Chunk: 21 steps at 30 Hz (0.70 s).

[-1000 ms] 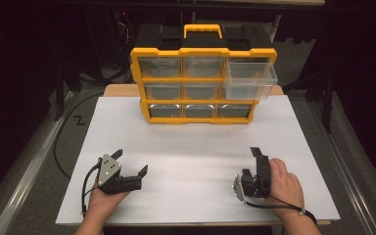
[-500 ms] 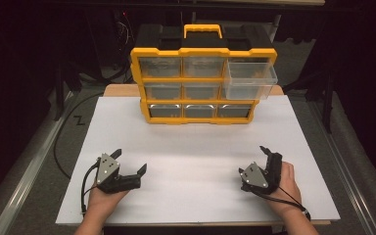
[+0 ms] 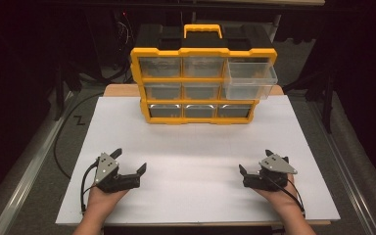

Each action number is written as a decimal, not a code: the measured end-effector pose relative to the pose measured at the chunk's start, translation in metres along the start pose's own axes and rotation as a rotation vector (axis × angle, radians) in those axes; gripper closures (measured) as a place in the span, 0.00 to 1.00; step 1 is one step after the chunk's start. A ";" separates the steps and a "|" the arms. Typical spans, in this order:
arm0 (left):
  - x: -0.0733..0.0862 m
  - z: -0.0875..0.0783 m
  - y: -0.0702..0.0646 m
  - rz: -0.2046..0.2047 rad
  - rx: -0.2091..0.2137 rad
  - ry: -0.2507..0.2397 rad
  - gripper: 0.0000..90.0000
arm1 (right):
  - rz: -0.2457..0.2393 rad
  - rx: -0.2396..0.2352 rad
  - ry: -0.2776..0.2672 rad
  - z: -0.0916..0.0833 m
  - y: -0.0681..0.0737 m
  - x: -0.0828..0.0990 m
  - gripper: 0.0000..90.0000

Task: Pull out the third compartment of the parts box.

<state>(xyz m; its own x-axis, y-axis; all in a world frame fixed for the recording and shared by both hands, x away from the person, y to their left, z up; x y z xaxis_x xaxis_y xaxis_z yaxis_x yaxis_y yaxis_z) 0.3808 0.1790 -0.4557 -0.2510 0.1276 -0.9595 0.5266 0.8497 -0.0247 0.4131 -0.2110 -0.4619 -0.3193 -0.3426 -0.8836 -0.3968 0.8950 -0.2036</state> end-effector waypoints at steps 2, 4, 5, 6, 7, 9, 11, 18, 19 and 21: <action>-0.001 0.000 0.000 -0.007 0.003 -0.009 0.02 | 0.053 -0.014 -0.029 -0.003 -0.001 -0.003 0.01; -0.002 0.000 0.000 -0.015 0.008 -0.013 0.02 | 0.106 -0.037 -0.066 -0.008 -0.001 -0.007 0.01; -0.002 -0.001 0.001 -0.022 0.010 -0.017 0.02 | 0.127 -0.045 -0.083 -0.010 -0.001 -0.008 0.01; -0.002 -0.001 0.001 -0.030 0.014 -0.018 0.01 | 0.147 -0.054 -0.100 -0.012 -0.001 -0.010 0.01; -0.003 -0.001 0.002 -0.040 0.012 -0.023 0.01 | 0.164 -0.069 -0.113 -0.014 0.000 -0.011 0.01; -0.003 -0.001 0.002 -0.051 0.021 -0.025 0.01 | 0.203 -0.098 -0.133 -0.017 0.001 -0.011 0.01; -0.003 -0.001 0.000 -0.055 0.030 -0.027 0.01 | 0.235 -0.119 -0.144 -0.018 0.001 -0.010 0.01; -0.001 0.001 -0.004 -0.043 0.034 -0.016 0.01 | 0.217 -0.092 -0.128 -0.011 -0.006 -0.005 0.01; 0.000 0.001 -0.004 -0.039 0.033 -0.010 0.01 | 0.219 -0.098 -0.128 -0.011 -0.005 -0.005 0.01; 0.000 0.002 -0.006 -0.036 0.038 -0.008 0.01 | 0.219 -0.107 -0.137 -0.011 -0.004 -0.006 0.01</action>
<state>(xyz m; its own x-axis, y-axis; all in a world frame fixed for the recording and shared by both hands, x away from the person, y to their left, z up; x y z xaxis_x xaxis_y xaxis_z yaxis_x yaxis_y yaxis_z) 0.3789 0.1733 -0.4563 -0.2637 0.0933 -0.9601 0.5481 0.8335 -0.0696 0.4069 -0.2158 -0.4508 -0.2913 -0.0958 -0.9518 -0.4219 0.9058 0.0379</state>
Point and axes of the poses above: each handheld gripper's, and its own axes: z roughly forward along the jaws, x roughly out of its underside, y roughly to its left, the point moved 9 cm from there along z, roughly forward along the jaws, and after that the axes turned 4 degrees about x, right-handed, at the moved point
